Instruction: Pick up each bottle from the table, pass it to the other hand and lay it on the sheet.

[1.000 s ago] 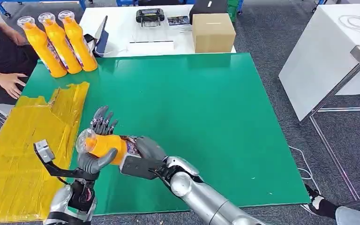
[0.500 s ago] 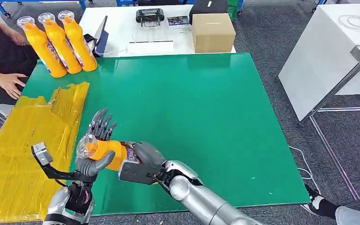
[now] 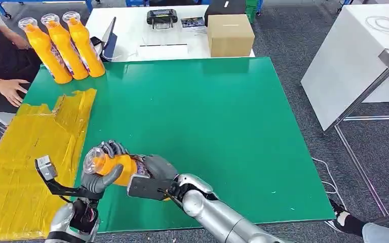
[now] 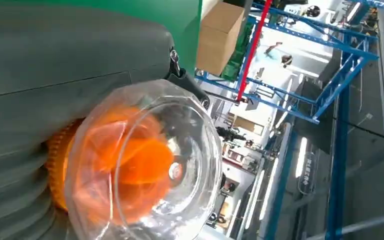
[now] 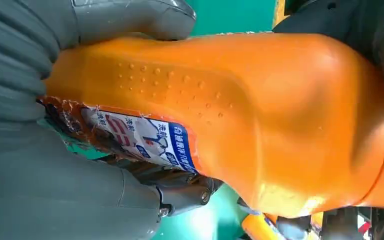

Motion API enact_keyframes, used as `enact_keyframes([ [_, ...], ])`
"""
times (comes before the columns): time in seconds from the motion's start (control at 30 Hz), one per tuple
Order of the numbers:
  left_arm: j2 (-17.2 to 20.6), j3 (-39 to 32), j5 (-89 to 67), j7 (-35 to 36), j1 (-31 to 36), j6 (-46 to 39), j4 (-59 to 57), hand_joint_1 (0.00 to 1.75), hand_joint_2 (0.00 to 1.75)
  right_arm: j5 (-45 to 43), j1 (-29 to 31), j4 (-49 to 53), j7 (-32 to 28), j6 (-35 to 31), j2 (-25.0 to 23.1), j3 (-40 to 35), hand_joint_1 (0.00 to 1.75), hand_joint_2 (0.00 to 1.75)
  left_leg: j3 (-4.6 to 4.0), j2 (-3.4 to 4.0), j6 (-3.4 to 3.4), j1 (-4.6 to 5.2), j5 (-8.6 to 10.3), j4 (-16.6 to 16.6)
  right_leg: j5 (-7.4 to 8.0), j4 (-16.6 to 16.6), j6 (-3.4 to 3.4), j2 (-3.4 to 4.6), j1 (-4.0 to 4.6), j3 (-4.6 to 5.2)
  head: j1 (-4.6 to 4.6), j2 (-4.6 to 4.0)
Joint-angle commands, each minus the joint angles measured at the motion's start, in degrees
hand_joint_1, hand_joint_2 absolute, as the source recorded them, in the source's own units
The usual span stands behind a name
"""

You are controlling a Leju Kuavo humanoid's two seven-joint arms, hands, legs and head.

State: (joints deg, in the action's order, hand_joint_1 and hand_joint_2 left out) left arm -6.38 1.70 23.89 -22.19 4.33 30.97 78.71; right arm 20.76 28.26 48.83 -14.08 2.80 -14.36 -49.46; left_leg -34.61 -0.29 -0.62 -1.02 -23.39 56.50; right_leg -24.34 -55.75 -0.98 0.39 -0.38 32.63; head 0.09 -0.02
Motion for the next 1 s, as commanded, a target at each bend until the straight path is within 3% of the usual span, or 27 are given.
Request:
enact_keyframes([
  [0.03, 2.05, 0.82, -0.96, -0.08, 2.22, 0.09, -4.19, 1.75, 1.75, -0.22, 3.4, -0.54, -0.25, 0.79, 1.29, -3.02, 1.75, 1.75, 0.26, 0.0, 0.07, 0.03, -0.1, -0.02, -0.11, 0.02, 0.02, -0.06, 0.0, -0.27, -0.02, 0.0],
  [0.6, 2.89, 0.01, -2.64, -0.97, 0.55, 0.36, -2.52, 1.75, 1.75, -0.18, 3.83, 4.53, 0.68, -0.32, 4.55, -0.72, 1.75, 1.75, 0.28, 0.01, 0.06, 0.02, -0.12, -0.02, -0.12, 0.03, 0.02, -0.04, 0.0, -0.3, -0.02, 0.0],
  [0.63, 3.38, -0.02, -3.73, -1.21, 0.43, -0.18, -2.24, 1.75, 1.75, 0.33, 4.44, 5.0, 0.95, -0.78, 5.02, -0.57, 0.19, 1.75, 0.37, 0.02, 0.08, 0.02, -0.18, -0.01, -0.17, 0.02, 0.03, -0.04, 0.01, -0.4, -0.02, 0.0],
  [0.67, 4.02, -0.19, -5.18, -1.55, 0.28, -1.06, -1.61, 1.75, 1.75, 0.51, 4.68, 6.23, 1.46, -1.23, 5.93, 0.15, 0.0, 1.75, 0.31, 0.01, 0.07, 0.02, -0.14, 0.0, -0.14, 0.02, 0.02, -0.05, 0.01, -0.34, 0.0, 0.0],
  [0.83, 8.34, -4.75, -20.58, -4.52, 4.15, -10.73, -1.41, 1.75, 1.75, -0.16, 5.08, 14.96, 2.74, -0.61, 11.91, 6.72, 0.0, 1.75, 0.02, -0.1, 0.06, -0.01, -0.04, 0.07, -0.07, -0.04, 0.0, -0.14, 0.03, -0.08, 0.02, 0.0],
  [1.0, 12.43, -11.62, -32.36, -6.56, 9.88, -17.95, -4.71, 1.75, 1.75, 0.66, 4.45, 17.57, 2.38, 0.79, 13.32, 9.23, 0.0, 1.75, 0.11, -0.09, 0.02, -0.05, 0.0, 0.05, -0.03, -0.03, 0.04, -0.13, 0.07, -0.16, 0.0, 0.0],
])
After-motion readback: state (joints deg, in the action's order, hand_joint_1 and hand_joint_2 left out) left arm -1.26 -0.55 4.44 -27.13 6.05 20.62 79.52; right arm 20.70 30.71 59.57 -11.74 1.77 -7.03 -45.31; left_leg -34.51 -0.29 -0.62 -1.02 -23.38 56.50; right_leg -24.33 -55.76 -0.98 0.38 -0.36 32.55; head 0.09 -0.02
